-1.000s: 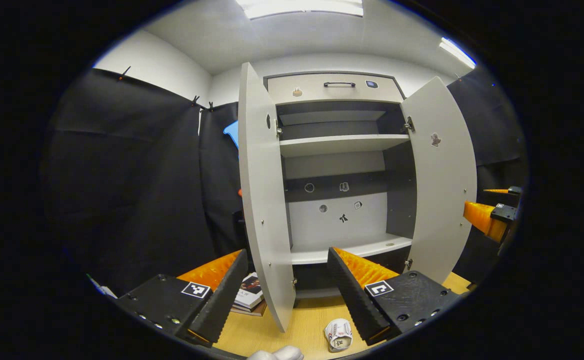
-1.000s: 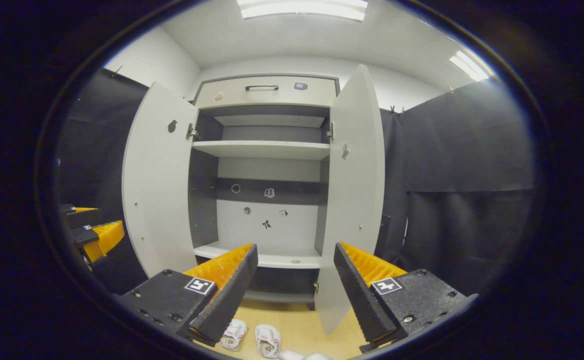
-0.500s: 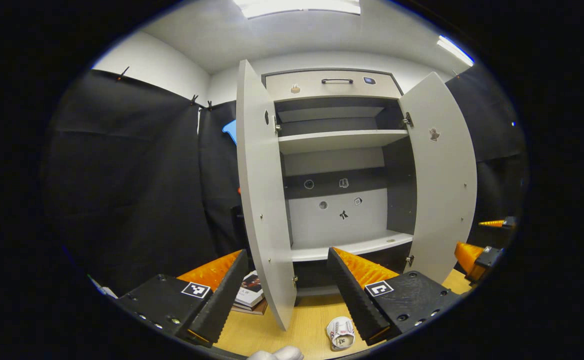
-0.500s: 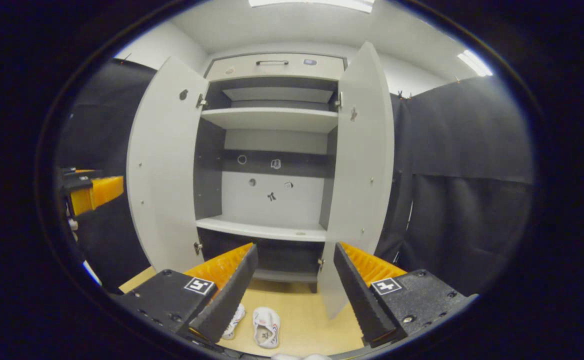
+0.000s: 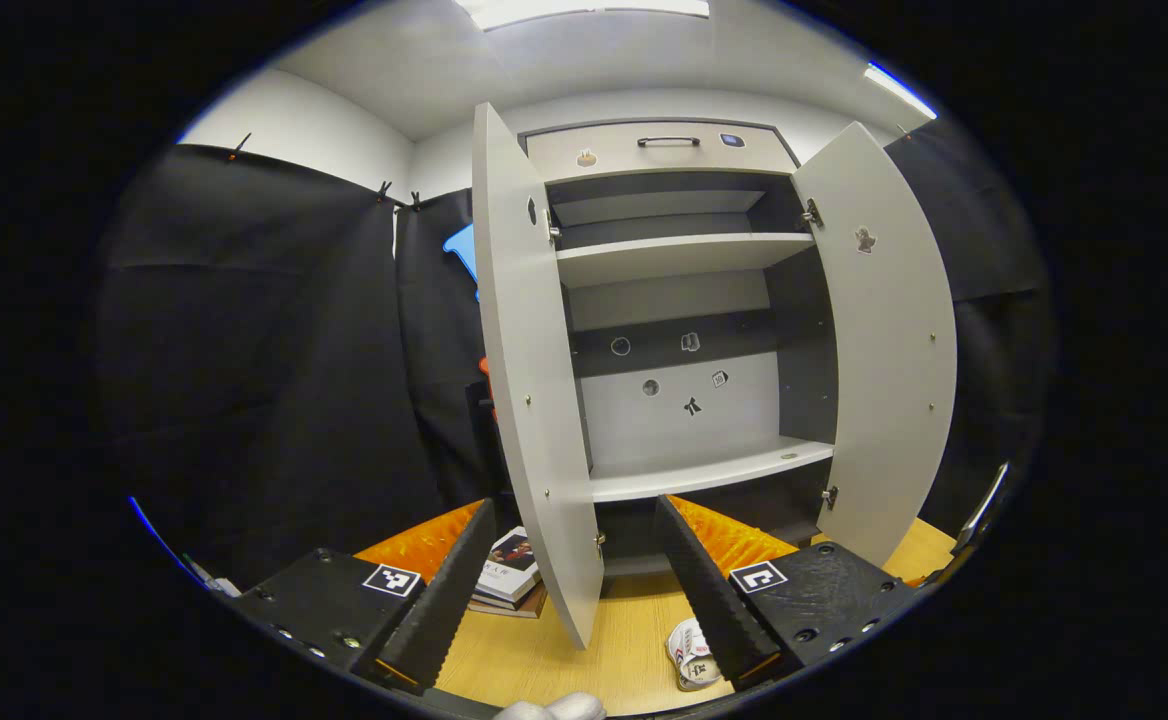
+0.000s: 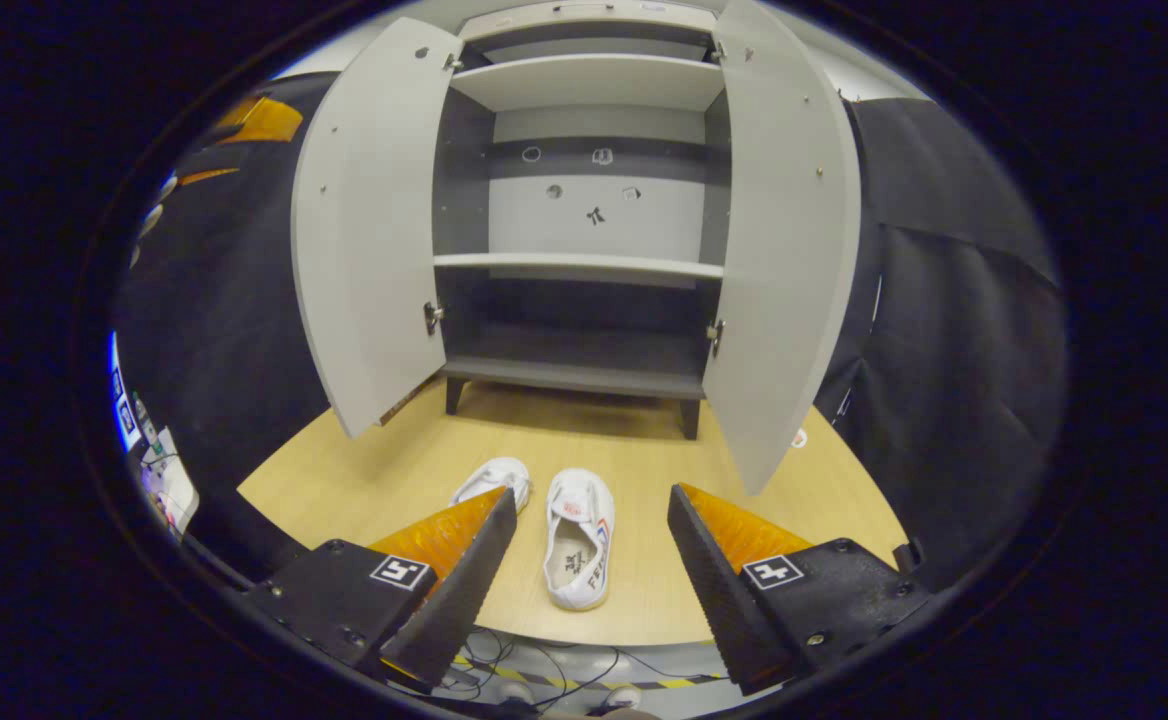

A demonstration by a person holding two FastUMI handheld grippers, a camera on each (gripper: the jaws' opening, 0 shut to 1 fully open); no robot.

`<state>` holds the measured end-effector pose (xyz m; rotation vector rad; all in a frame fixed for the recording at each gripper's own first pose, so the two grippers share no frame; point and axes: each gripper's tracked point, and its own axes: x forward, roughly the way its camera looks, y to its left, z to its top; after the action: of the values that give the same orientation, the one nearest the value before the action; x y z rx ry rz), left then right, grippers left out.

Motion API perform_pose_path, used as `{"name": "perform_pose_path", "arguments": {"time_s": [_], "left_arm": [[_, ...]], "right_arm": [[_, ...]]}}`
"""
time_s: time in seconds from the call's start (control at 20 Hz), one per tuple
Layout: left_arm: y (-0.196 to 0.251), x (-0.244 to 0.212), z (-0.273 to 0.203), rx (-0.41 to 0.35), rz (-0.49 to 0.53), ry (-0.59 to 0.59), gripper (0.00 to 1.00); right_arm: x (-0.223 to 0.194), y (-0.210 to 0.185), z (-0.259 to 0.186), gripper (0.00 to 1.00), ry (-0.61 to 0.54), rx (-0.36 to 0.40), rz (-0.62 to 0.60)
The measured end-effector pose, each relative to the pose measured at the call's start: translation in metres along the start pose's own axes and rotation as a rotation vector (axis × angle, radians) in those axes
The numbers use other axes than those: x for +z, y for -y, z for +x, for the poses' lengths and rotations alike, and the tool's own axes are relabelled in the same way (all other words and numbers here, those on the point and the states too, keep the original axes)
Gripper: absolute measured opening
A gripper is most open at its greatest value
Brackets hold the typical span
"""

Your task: Grab one shoe with the right hand and put it into the shoe cabinet, grab the other shoe with the left hand and put it into the shoe cabinet; then close the right door with the right hand and the left door with the left hand.

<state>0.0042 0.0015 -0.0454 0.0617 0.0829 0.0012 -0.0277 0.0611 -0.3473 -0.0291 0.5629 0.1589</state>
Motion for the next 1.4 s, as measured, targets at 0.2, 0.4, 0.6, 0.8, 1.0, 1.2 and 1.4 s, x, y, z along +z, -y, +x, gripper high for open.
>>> {"name": "perform_pose_path", "arguments": {"time_s": [0.2, 0.4, 0.6, 0.8, 1.0, 1.2, 1.4], "left_arm": [[-0.001, -0.003, -0.002, 0.005, 0.022, -0.008, 0.96], [-0.009, -0.005, -0.004, 0.02, 0.032, -0.019, 0.96], [-0.017, -0.009, -0.003, 0.043, 0.041, -0.035, 0.96], [-0.024, -0.015, 0.003, 0.065, 0.042, -0.045, 0.96], [-0.033, -0.019, 0.015, 0.082, 0.049, -0.059, 0.96], [-0.036, -0.025, 0.021, 0.087, 0.05, -0.079, 0.96], [-0.035, -0.031, 0.026, 0.086, 0.061, -0.094, 0.96]], "right_arm": [[-0.047, -0.024, 0.028, 0.98, -0.116, 0.038, 0.033], [-0.061, -0.03, 0.063, 0.96, -0.183, 0.039, 0.083], [-0.07, -0.029, 0.104, 0.95, -0.227, 0.033, 0.113], [-0.083, -0.035, 0.131, 0.9, -0.278, 0.034, 0.177], [-0.088, -0.044, 0.158, 0.86, -0.289, 0.027, 0.194], [-0.089, -0.049, 0.177, 0.72, -0.296, 0.025, 0.223], [-0.083, -0.044, 0.19, 0.67, -0.283, 0.007, 0.263]]}}
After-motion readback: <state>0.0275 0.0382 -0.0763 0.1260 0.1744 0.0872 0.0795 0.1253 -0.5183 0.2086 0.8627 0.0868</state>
